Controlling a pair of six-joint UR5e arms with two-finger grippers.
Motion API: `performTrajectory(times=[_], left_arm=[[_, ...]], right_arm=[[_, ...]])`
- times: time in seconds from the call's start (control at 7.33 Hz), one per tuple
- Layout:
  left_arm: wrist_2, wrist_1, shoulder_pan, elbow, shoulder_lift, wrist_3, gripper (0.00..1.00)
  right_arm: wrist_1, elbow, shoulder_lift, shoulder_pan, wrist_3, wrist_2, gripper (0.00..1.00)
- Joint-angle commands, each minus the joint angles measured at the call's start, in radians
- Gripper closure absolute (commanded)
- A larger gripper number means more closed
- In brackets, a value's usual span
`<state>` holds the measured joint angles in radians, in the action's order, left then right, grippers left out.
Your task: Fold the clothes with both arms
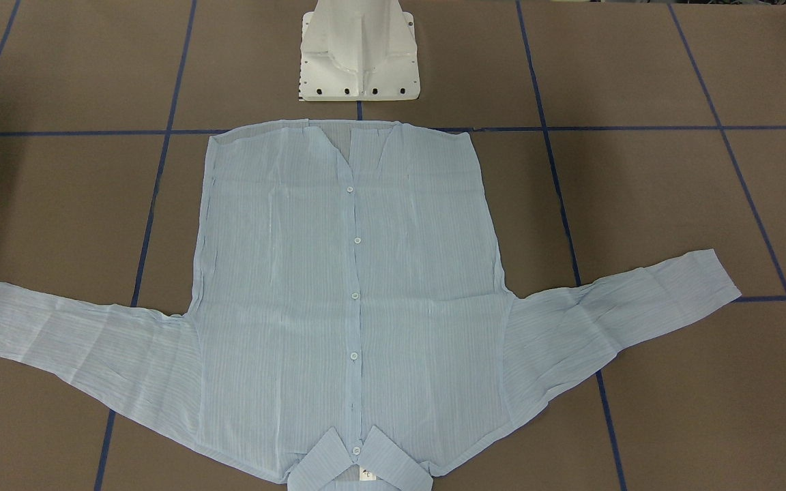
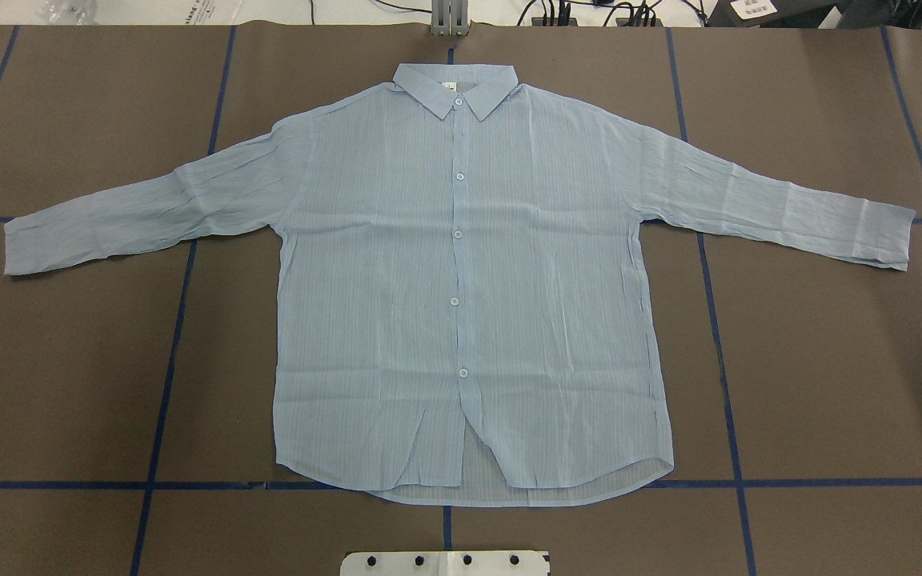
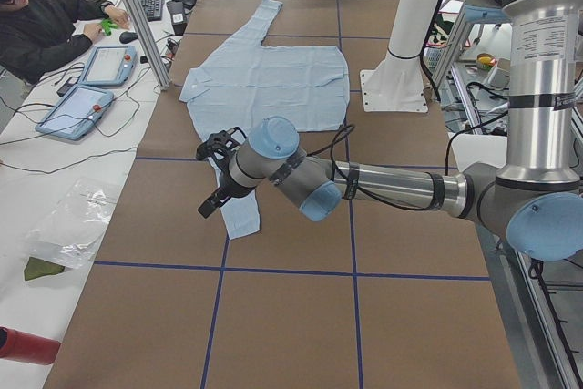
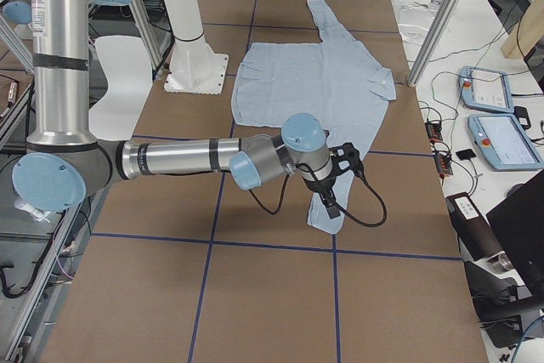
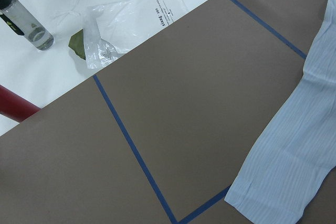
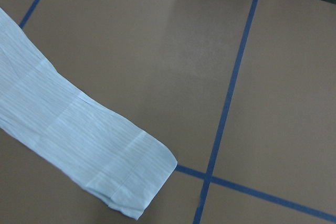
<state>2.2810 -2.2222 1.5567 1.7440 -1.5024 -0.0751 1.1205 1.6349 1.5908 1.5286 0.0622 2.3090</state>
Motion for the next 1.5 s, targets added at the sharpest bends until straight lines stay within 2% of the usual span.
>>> performTrajectory(times=[0.0, 0.27, 0.55, 0.68, 0.95, 1.09, 1.36], left_arm=[[0.000, -0.001, 0.000, 0.003, 0.001, 0.000, 0.00], [0.000, -0.002, 0.000, 0.005, 0.004, -0.002, 0.00], [0.000, -0.002, 0.000, 0.008, 0.005, -0.002, 0.00], [0.000, -0.002, 0.000, 0.009, 0.007, -0.002, 0.00], [0.000, -0.002, 0.000, 0.006, 0.007, -0.003, 0.00], [0.000, -0.002, 0.000, 0.006, 0.007, -0.003, 0.00], [0.000, -0.002, 0.000, 0.006, 0.007, -0.003, 0.00]], right_arm=[[-0.215, -0.255, -0.090, -0.033, 0.028, 0.001, 0.00], [-0.343, -0.279, -0.100, -0.144, 0.225, -0.014, 0.00], [-0.563, -0.402, -0.100, -0.235, 0.326, -0.121, 0.01], [-0.594, -0.426, -0.100, -0.263, 0.340, -0.156, 0.02], [-0.596, -0.452, -0.106, -0.301, 0.338, -0.190, 0.17], [-0.596, -0.464, -0.106, -0.304, 0.337, -0.192, 0.31], [-0.597, -0.490, -0.107, -0.309, 0.332, -0.200, 0.42]])
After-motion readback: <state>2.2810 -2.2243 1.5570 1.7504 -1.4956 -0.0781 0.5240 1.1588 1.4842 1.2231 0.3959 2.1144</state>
